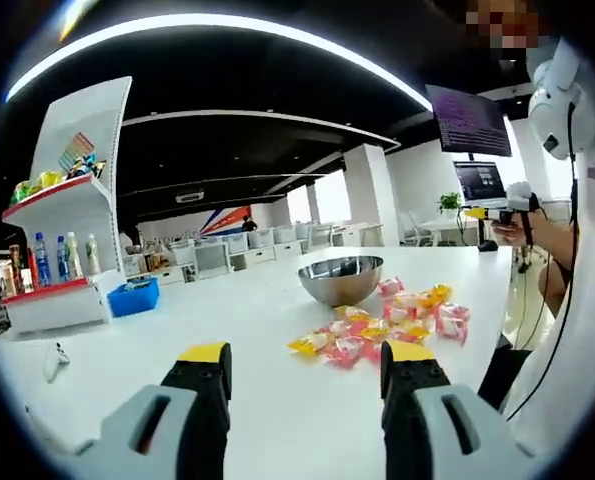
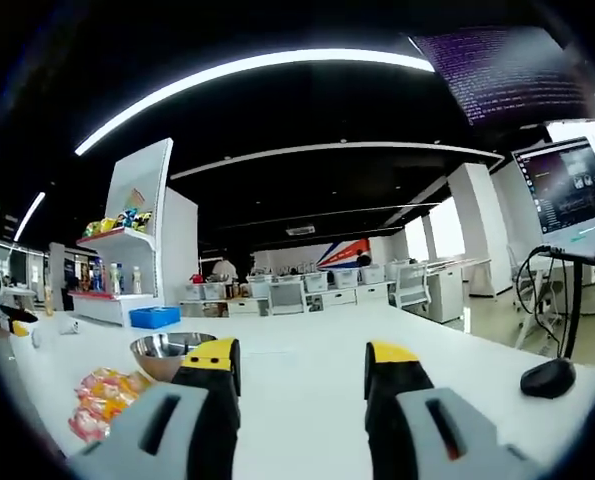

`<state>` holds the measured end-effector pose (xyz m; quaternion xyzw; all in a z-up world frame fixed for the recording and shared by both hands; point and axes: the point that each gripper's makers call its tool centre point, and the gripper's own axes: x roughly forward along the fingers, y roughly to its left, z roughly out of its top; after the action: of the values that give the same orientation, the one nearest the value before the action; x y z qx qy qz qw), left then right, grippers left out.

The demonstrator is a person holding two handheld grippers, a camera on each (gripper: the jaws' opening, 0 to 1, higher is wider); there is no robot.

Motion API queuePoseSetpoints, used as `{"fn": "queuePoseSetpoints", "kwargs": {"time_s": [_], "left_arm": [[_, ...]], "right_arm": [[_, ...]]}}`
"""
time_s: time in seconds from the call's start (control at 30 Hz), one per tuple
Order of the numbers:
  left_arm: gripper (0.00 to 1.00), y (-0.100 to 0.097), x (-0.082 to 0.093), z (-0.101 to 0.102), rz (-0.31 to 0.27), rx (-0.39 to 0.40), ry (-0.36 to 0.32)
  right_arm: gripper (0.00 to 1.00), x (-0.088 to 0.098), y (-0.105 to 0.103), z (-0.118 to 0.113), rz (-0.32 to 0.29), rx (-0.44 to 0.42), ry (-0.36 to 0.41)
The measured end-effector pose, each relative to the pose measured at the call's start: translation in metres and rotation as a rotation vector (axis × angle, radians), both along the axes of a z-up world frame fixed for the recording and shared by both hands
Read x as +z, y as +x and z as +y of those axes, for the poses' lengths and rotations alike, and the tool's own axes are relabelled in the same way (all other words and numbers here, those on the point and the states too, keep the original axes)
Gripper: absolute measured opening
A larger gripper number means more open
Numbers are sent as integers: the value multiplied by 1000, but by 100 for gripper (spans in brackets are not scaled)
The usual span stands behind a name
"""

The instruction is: Pick up the marshmallows scattered on the table and place them into the bowl on the table

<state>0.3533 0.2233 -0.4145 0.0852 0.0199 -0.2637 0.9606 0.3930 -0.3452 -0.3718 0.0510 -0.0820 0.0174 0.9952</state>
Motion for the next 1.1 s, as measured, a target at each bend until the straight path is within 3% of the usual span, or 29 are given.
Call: {"fn": "queuePoseSetpoints", "kwargs": {"time_s": [0.23, 0.37, 0.53, 0.77, 0.93, 1.0, 1.1], "left_arm": [[62, 3, -12, -3, 71, -15, 58], [62, 1, -13, -6, 78, -34, 78], [62, -1, -9, -7, 75, -42, 76], [62, -4, -13, -8, 87, -52, 109], [62, -6, -11, -10, 83, -59, 125], [62, -6, -11, -10, 81, -62, 128], [61, -7, -12, -14, 82, -68, 129]], "right_arm": [[50, 21, -3, 4, -15, 69, -7], [49, 34, -4, 5, -10, 92, -77], [48, 37, -2, 9, 53, 132, -221], [47, 47, 2, 24, 80, 229, -299], [44, 53, 4, 42, 93, 349, -357], [44, 52, 3, 55, 107, 440, -385], [44, 52, 4, 69, 120, 505, -465]]}}
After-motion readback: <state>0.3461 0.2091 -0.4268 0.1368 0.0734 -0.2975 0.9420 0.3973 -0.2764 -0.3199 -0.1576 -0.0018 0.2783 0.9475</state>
